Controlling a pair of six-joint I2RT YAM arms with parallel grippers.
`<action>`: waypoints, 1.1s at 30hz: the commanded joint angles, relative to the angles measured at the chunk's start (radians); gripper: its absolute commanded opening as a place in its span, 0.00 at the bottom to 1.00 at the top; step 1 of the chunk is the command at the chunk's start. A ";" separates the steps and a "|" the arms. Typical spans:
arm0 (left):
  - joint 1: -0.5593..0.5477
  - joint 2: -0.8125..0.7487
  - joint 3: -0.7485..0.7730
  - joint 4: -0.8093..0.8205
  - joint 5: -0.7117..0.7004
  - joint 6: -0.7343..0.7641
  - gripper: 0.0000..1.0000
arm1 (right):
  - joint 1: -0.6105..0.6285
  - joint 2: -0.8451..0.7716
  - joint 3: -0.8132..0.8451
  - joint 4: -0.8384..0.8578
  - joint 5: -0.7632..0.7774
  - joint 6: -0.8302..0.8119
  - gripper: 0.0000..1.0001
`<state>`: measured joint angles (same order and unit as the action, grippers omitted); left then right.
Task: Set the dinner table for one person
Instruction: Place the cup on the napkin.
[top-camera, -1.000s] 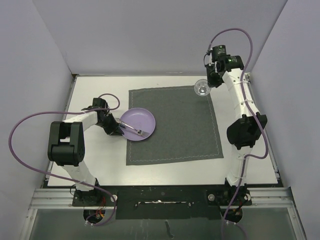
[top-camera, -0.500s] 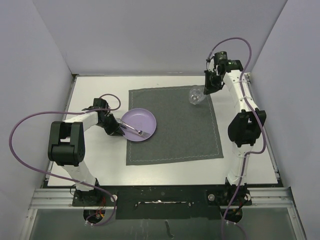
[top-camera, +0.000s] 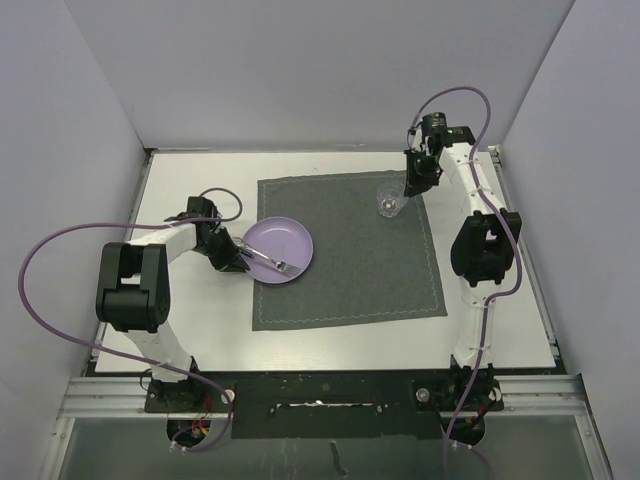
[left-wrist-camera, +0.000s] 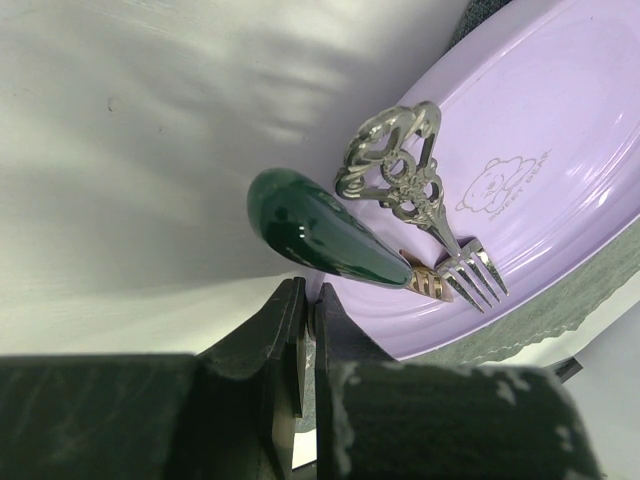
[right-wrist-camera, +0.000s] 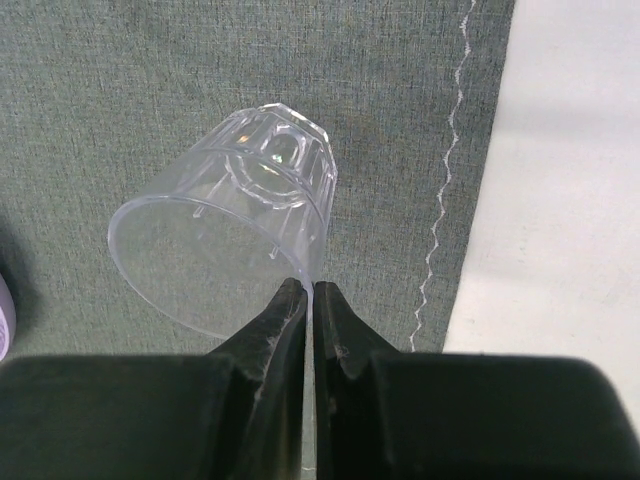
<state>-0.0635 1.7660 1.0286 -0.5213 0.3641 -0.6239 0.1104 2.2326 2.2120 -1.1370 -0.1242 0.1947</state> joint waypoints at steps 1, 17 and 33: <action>-0.002 -0.005 0.025 0.022 0.016 0.015 0.00 | -0.007 -0.011 0.052 0.055 -0.005 0.001 0.00; -0.002 -0.024 0.051 -0.012 0.003 0.025 0.00 | -0.017 0.041 0.031 0.078 0.007 -0.006 0.00; -0.002 -0.061 0.070 -0.035 0.010 0.033 0.00 | 0.029 -0.161 -0.152 0.235 -0.003 -0.011 0.80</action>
<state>-0.0639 1.7653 1.0462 -0.5594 0.3519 -0.6125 0.1104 2.2536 2.0979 -0.9962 -0.1238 0.1886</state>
